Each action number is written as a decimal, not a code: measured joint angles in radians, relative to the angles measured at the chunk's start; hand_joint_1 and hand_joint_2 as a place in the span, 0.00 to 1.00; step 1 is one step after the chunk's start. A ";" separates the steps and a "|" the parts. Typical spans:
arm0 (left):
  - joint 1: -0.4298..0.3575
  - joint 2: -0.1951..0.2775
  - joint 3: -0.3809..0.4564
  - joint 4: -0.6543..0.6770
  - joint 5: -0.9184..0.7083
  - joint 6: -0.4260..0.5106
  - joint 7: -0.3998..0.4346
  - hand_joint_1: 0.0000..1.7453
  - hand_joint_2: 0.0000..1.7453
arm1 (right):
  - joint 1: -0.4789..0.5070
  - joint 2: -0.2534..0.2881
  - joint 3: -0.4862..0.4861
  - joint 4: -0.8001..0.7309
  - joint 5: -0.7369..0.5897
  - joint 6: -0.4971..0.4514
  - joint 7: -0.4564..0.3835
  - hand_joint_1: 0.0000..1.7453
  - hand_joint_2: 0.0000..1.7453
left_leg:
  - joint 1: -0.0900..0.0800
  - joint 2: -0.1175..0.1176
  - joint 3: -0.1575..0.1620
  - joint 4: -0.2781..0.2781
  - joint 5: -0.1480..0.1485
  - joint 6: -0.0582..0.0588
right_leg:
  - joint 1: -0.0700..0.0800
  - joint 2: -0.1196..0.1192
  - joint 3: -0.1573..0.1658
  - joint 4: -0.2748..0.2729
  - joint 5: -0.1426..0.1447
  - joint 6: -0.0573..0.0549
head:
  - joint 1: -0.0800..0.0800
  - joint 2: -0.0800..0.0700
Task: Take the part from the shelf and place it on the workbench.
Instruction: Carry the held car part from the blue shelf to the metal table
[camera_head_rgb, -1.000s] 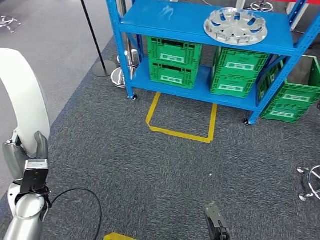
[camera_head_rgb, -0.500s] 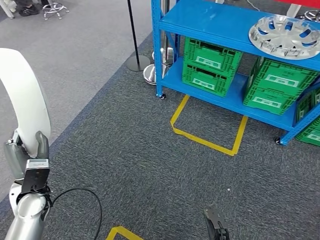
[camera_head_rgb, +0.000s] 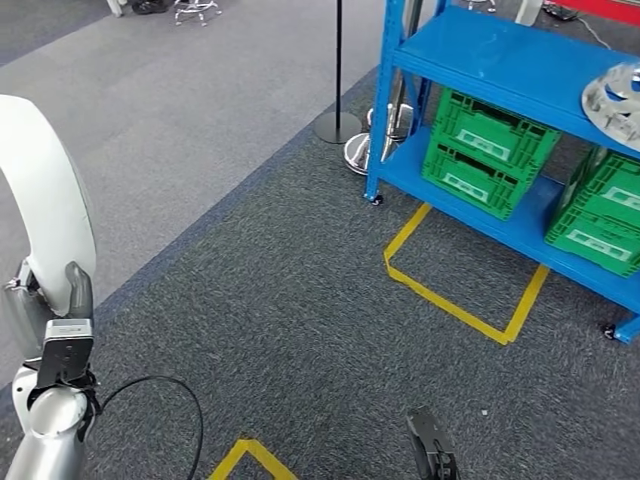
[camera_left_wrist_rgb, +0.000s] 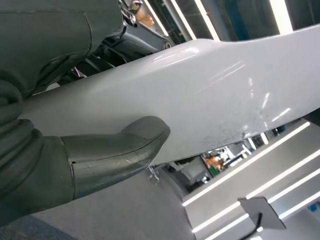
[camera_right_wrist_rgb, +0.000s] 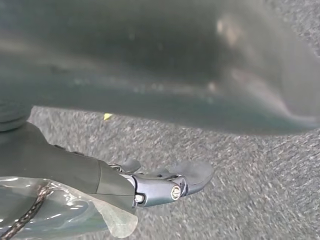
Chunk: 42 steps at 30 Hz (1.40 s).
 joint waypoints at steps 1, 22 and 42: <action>0.000 0.001 0.000 0.000 0.001 0.000 -0.001 1.00 1.00 | -0.001 0.000 0.000 0.000 0.003 0.000 0.000 0.00 0.00 | 0.003 -0.013 0.002 -0.008 0.003 0.003 | 0.001 -0.011 0.002 -0.004 -0.003 0.005 | 0.001 0.000; 0.062 0.006 0.043 -0.027 0.020 -0.031 -0.013 1.00 1.00 | 0.021 0.034 -0.012 0.001 0.039 -0.045 0.005 0.00 0.00 | 0.029 -0.079 -0.113 0.226 -0.105 -0.045 | -0.017 0.110 -0.033 -0.002 0.039 -0.017 | 0.000 0.000; 0.067 -0.008 0.074 -0.055 -0.010 -0.065 -0.011 1.00 1.00 | 0.021 0.050 -0.017 0.001 0.047 -0.044 0.012 0.00 0.00 | 0.023 -0.146 0.028 -0.027 0.003 0.008 | -0.015 0.143 -0.107 0.110 0.020 0.024 | 0.009 0.000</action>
